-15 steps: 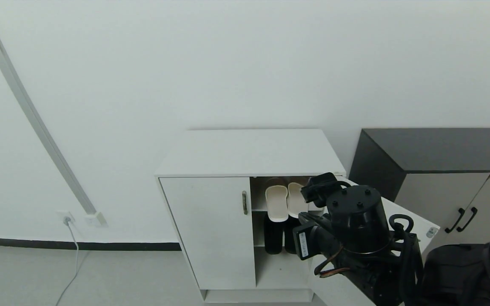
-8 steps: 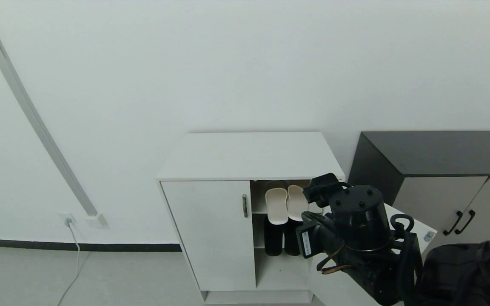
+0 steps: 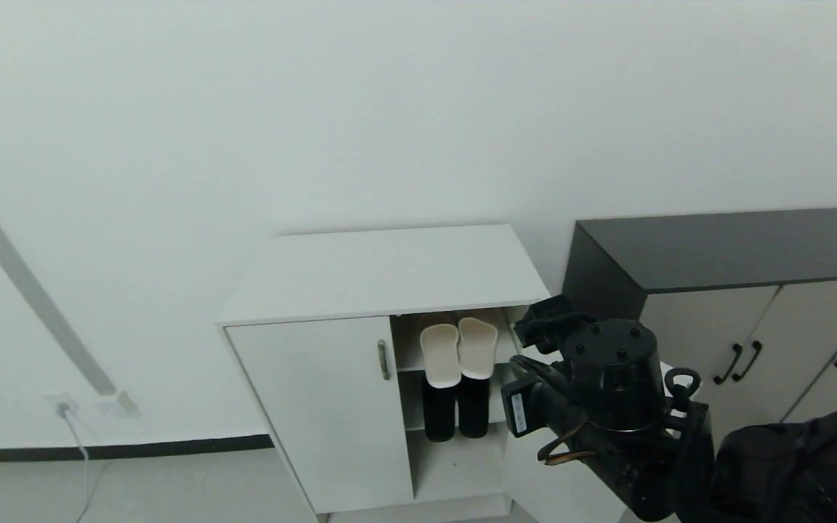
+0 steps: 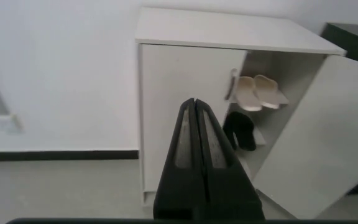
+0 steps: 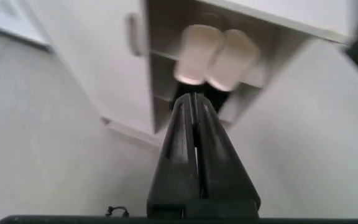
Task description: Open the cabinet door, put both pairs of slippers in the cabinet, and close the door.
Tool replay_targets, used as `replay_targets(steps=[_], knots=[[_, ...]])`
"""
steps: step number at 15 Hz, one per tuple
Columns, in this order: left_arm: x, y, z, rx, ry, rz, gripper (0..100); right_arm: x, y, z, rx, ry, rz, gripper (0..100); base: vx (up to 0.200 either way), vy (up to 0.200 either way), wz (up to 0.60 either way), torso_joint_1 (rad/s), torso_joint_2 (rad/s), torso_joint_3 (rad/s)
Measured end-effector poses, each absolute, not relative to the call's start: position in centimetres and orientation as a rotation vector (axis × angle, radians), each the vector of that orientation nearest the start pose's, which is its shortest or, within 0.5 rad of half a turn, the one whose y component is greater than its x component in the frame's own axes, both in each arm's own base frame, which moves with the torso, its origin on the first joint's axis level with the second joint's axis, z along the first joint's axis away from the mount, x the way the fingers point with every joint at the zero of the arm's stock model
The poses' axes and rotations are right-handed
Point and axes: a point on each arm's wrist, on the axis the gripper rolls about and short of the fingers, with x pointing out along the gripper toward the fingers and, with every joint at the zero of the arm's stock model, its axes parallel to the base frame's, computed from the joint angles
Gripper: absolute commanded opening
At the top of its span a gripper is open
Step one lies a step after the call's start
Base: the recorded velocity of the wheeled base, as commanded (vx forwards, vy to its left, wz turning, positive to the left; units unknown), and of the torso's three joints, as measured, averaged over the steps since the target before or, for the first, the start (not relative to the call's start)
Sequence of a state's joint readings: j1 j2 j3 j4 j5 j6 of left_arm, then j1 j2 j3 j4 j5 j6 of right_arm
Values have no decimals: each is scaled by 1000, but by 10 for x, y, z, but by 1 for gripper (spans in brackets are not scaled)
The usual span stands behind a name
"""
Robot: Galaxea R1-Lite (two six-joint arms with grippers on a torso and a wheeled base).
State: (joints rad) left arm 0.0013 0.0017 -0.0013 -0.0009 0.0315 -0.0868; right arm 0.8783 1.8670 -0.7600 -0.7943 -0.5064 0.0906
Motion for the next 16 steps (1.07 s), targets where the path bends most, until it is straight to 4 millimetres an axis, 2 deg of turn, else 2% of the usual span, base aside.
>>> replay_targets(steps=[3, 10, 16], knots=[[-23, 1, 76, -87, -2, 32, 0, 222, 241, 134, -115, 243, 344, 0, 0, 0, -600, -2, 4, 2], [-23, 1, 76, -84, -2, 30, 0, 232, 238, 128, -141, 207, 316, 0, 0, 0, 0, 0, 0, 0], [-23, 1, 76, -83, -3, 30, 0, 235, 237, 128, -137, 191, 312, 0, -200, 0, 0, 2, 3, 2]])
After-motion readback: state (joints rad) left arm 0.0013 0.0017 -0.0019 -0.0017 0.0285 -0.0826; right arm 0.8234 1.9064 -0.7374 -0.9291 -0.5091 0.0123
